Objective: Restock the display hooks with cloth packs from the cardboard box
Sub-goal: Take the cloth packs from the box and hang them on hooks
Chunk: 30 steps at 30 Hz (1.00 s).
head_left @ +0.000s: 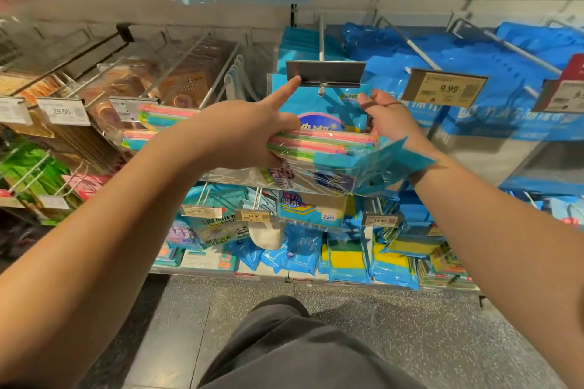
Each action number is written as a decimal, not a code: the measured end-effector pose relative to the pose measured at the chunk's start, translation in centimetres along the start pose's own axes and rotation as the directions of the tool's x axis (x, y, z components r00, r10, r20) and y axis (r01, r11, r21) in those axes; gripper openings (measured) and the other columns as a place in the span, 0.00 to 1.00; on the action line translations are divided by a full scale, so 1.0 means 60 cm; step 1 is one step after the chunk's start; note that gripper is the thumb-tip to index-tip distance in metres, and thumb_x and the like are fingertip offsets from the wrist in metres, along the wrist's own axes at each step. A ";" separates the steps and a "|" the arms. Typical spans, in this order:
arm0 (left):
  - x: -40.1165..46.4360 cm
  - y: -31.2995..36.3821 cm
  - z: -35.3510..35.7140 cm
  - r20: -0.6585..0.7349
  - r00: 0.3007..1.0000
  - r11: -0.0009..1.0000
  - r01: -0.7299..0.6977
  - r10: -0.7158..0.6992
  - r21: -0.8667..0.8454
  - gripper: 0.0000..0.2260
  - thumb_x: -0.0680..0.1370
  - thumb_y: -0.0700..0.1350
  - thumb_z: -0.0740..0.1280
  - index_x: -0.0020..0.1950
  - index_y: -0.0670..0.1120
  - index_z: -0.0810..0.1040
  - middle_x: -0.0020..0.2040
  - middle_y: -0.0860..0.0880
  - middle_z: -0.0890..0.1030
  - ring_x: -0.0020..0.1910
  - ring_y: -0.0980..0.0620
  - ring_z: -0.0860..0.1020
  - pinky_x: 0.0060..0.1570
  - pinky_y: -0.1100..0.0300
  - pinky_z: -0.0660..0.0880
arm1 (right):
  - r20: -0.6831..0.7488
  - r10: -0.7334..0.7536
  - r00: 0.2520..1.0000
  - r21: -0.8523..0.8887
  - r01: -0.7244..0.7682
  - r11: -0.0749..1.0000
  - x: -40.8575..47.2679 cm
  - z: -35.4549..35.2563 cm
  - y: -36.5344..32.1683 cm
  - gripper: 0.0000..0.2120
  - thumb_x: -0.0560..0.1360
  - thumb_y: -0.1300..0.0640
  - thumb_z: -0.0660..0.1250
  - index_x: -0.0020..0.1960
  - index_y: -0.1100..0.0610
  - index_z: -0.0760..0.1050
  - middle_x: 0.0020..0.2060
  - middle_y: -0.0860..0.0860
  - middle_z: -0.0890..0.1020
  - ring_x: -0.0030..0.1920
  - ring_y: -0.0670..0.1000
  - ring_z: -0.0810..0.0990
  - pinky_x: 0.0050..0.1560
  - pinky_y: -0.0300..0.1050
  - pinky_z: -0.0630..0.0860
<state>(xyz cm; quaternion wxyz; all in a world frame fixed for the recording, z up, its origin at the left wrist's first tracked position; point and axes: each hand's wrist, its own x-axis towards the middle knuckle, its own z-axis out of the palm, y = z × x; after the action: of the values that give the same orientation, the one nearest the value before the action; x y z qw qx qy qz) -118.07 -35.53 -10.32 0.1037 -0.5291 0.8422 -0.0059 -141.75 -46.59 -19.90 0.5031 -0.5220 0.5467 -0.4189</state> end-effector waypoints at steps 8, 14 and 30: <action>-0.005 -0.019 0.003 0.007 1.000 1.000 -0.013 0.013 0.001 0.19 0.77 0.56 0.69 0.68 0.61 0.72 0.80 0.61 0.34 0.49 0.44 0.82 0.48 0.48 0.79 | -0.216 0.031 0.976 0.251 0.025 0.968 0.042 0.050 -0.026 0.06 0.83 0.58 0.60 0.48 0.55 0.73 0.36 0.47 0.78 0.34 0.42 0.78 0.34 0.37 0.73; -0.002 -0.022 0.003 0.003 0.999 0.999 -0.035 0.035 -0.017 0.20 0.78 0.57 0.68 0.69 0.62 0.71 0.80 0.62 0.34 0.47 0.47 0.82 0.46 0.50 0.79 | -0.284 -0.031 0.958 0.147 0.075 0.986 0.071 0.054 -0.019 0.05 0.81 0.56 0.62 0.55 0.54 0.75 0.45 0.51 0.79 0.41 0.46 0.76 0.38 0.37 0.72; -0.027 -0.023 0.123 -0.155 0.987 0.735 -0.075 -0.042 -0.674 0.28 0.69 0.50 0.79 0.67 0.52 0.76 0.81 0.55 0.53 0.78 0.61 0.57 0.71 0.49 0.68 | -0.144 0.232 0.962 0.763 -0.041 0.645 -0.168 -0.051 0.116 0.19 0.79 0.39 0.60 0.41 0.53 0.75 0.29 0.46 0.75 0.34 0.47 0.70 0.39 0.41 0.70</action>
<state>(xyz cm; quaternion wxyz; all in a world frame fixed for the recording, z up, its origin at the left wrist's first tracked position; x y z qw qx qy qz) -114.85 -33.97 -17.13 -0.1636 -0.5208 0.7967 0.2595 -146.35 -36.08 -25.15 0.6378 -0.1715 0.4160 -0.6251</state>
